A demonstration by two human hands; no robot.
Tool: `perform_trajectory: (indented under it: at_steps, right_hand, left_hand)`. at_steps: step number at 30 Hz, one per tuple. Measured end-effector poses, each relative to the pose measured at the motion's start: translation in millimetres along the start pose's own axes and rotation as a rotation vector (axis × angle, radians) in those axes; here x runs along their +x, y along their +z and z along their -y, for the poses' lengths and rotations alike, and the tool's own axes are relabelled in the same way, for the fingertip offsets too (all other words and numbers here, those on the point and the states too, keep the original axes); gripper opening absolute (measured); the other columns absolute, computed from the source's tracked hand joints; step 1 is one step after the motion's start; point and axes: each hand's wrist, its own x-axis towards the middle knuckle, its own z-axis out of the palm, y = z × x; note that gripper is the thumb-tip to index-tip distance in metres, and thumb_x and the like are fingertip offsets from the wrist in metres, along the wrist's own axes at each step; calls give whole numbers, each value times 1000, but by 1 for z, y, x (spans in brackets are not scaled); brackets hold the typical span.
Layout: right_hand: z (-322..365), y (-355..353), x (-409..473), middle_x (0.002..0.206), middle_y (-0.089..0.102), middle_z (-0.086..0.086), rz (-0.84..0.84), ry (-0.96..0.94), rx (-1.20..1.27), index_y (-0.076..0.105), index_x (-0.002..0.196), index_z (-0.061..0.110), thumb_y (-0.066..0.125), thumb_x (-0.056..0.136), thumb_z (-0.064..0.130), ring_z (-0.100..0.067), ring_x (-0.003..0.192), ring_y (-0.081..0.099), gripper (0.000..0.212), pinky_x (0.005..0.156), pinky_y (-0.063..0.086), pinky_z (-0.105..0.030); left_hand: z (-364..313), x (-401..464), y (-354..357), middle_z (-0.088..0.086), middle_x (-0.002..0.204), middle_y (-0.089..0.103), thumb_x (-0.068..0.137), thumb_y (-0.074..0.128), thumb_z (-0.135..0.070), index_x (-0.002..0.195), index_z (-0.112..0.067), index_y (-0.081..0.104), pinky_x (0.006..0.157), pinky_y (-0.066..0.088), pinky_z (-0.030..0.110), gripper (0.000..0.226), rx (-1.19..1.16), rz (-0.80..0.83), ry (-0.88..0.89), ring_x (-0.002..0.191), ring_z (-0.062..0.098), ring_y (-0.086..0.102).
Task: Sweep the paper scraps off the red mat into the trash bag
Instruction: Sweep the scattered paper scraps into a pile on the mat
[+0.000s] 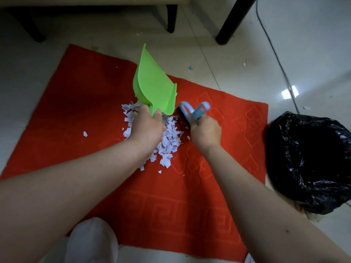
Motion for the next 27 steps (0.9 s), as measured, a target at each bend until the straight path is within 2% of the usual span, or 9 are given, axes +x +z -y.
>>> perform_trajectory:
  at_steps: [2,5,9,15,18,21,24,27]
  right_hand:
    - [-13,-16,1,101,67,-20,-107,113,90,63,103,9,43,96,39,-41,96,60,36,74,44,-38]
    - [-43,-32,-7,101,66,-20,-251,285,61,62,102,7,40,98,39,-42,97,59,39,76,43,-39]
    - [-53,-8,-29,106,65,-20,-205,443,76,61,110,7,37,99,40,-41,101,59,42,83,44,-41]
    - [-13,22,-43,102,66,-18,-148,378,315,64,101,5,43,97,40,-38,99,59,42,80,42,-36]
    - [-19,6,-35,95,67,-21,-296,393,347,64,91,1,44,97,40,-39,94,60,45,77,41,-36]
    - [-32,-5,-29,92,67,-18,-393,435,307,63,91,2,42,98,39,-39,91,61,43,78,43,-38]
    - [-31,1,-31,99,67,-17,-295,486,240,63,101,7,40,98,40,-40,97,60,40,81,43,-38]
    - [-11,18,-34,105,67,-17,-155,386,198,62,108,9,41,98,39,-39,101,59,39,81,43,-39]
  left_hand:
    - [2,-2,-2,9,84,56,102,34,-21,115,-9,43,50,41,26,20,-11,9,1,52,10,46]
    - [8,-2,-7,7,79,57,101,35,-22,110,-11,43,57,43,31,17,-16,4,-14,54,14,45]
    - [10,-4,-9,6,78,56,101,34,-22,107,-12,41,58,43,33,14,-16,15,-15,56,15,44]
    - [14,-7,-10,8,82,55,101,34,-21,109,-9,43,56,45,30,17,-7,8,-8,56,13,45]
    - [16,-7,-13,11,87,55,101,35,-20,111,-7,44,58,46,30,19,-5,-9,-14,55,10,46]
    - [17,-4,-17,15,92,56,101,35,-20,113,-5,43,66,50,39,21,10,-39,-14,54,12,47]
    - [16,-3,-19,19,97,58,100,36,-20,113,-5,44,75,53,45,21,25,-50,-15,54,14,47]
    - [15,-4,-17,15,96,57,101,36,-21,113,-7,43,69,51,39,20,11,-33,-16,55,12,47]
